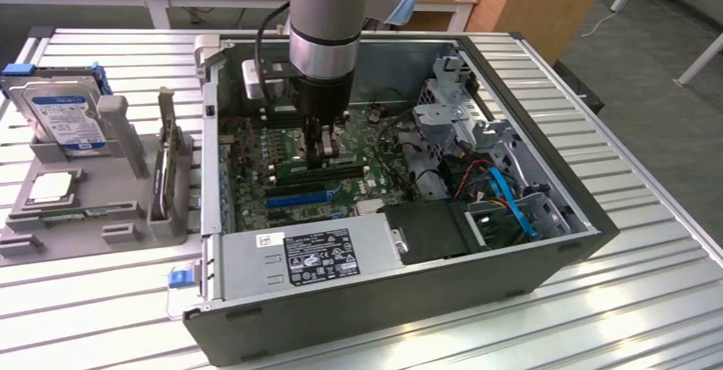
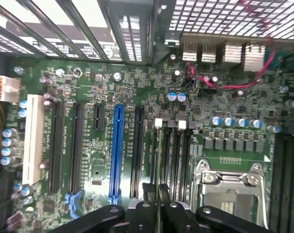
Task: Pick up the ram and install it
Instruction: 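Insert the ram into the slot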
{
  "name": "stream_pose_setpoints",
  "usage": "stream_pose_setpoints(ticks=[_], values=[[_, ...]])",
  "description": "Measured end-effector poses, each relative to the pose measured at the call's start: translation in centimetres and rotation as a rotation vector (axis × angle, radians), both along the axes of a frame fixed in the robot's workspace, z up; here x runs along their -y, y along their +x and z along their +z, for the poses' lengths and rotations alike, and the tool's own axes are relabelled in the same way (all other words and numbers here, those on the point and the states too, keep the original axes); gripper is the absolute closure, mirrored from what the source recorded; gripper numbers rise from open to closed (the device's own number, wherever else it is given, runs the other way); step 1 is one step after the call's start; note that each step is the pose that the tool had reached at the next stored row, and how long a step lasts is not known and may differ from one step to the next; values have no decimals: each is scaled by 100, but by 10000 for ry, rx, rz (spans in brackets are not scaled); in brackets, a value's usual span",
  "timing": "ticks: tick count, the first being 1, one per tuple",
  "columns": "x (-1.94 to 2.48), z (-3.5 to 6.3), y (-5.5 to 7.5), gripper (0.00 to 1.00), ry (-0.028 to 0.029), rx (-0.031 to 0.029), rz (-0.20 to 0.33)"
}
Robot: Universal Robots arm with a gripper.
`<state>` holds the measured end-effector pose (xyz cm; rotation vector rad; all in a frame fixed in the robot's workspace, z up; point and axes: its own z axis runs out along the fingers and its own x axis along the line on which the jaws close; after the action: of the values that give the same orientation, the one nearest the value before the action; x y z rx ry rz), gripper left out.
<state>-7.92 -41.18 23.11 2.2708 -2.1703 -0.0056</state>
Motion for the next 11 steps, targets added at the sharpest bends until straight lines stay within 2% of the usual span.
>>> stream_pose_setpoints(ticks=[3,4,7,8,9,11], values=[[0,80,7,87,0,-4,-2],[0,92,23,87,0,-37,-3],[0,117,55,87,3,-248,-2],[1,118,55,87,1,-256,-2],[0,118,56,87,-3,-290,-3],[0,118,58,87,-19,-561,-3]])
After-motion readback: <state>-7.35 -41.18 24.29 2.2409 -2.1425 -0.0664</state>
